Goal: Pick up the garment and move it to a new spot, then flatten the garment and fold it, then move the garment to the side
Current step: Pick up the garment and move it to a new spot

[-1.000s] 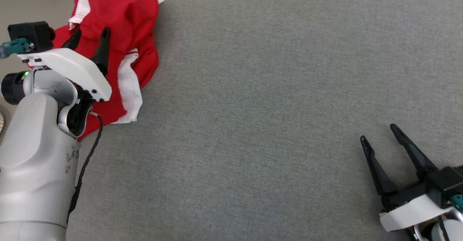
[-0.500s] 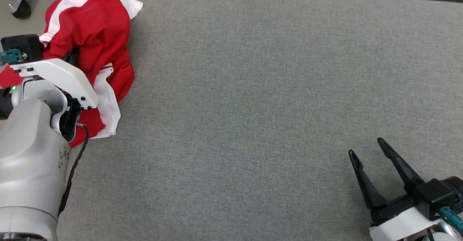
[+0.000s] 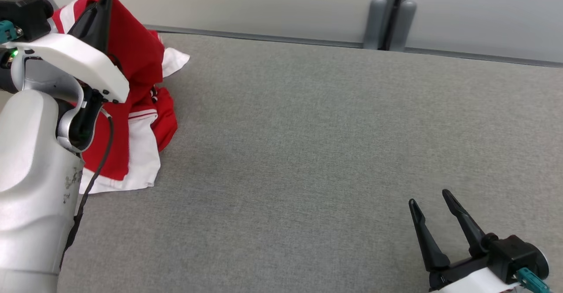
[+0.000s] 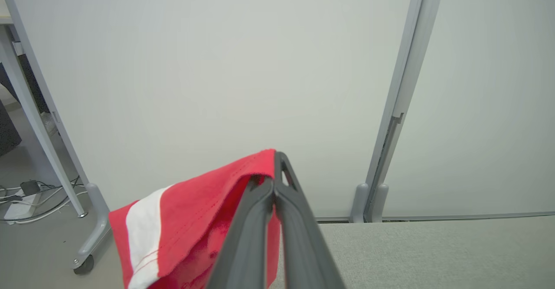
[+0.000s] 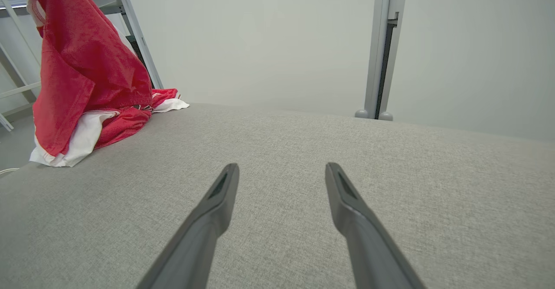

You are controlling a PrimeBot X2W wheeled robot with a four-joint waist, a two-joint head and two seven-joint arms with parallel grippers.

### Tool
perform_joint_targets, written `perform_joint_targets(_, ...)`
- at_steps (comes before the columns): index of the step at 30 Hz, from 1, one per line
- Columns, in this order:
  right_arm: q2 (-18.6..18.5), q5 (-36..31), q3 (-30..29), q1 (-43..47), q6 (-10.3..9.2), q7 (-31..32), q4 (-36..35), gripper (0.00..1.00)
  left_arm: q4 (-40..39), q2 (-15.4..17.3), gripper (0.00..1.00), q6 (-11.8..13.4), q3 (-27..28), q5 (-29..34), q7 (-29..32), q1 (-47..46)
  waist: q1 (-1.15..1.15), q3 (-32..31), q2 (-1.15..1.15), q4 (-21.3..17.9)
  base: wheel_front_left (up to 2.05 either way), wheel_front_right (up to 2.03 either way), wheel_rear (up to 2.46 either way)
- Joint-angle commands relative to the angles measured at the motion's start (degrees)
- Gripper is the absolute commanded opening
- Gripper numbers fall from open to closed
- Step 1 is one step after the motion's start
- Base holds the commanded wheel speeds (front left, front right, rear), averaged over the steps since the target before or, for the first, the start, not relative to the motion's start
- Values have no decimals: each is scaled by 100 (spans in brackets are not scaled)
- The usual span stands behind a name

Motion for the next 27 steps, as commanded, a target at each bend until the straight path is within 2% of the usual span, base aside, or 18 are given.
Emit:
perform_joint_targets(1,28,32,-20,61,1,-28,7,100,-450,101,0,-14,-75,-110,164,199,0,-231,0,-255,0,0,0)
perform_joint_targets(5,160,83,-63,110,1,-29,-14,100,-2106,247,0,2,-178,-437,798,722,0,-363,0,-561,0,0,0)
perform_joint_targets(8,228,108,-80,152,1,-29,-34,100,-3275,197,0,156,-234,-678,1250,1085,0,-392,0,-811,0,0,0)
perform_joint_targets(12,290,135,-111,140,1,-29,-49,100,-4528,-6,0,387,-351,-1034,1723,1408,0,-391,0,-1196,0,0,0)
perform_joint_targets(16,330,156,-127,56,1,-29,-65,100,-5316,-303,0,586,-572,-1251,1979,1516,0,-338,0,-1606,0,0,0)
perform_joint_targets(21,364,172,-167,6,1,-28,-64,100,-5464,-771,0,774,-870,-1425,2056,1467,0,-236,0,-2015,0,0,0)
perform_joint_targets(27,375,261,-146,-41,1,-29,-70,100,-4326,-946,0,957,-883,-1368,1692,1935,0,-125,0,-2406,0,0,0)
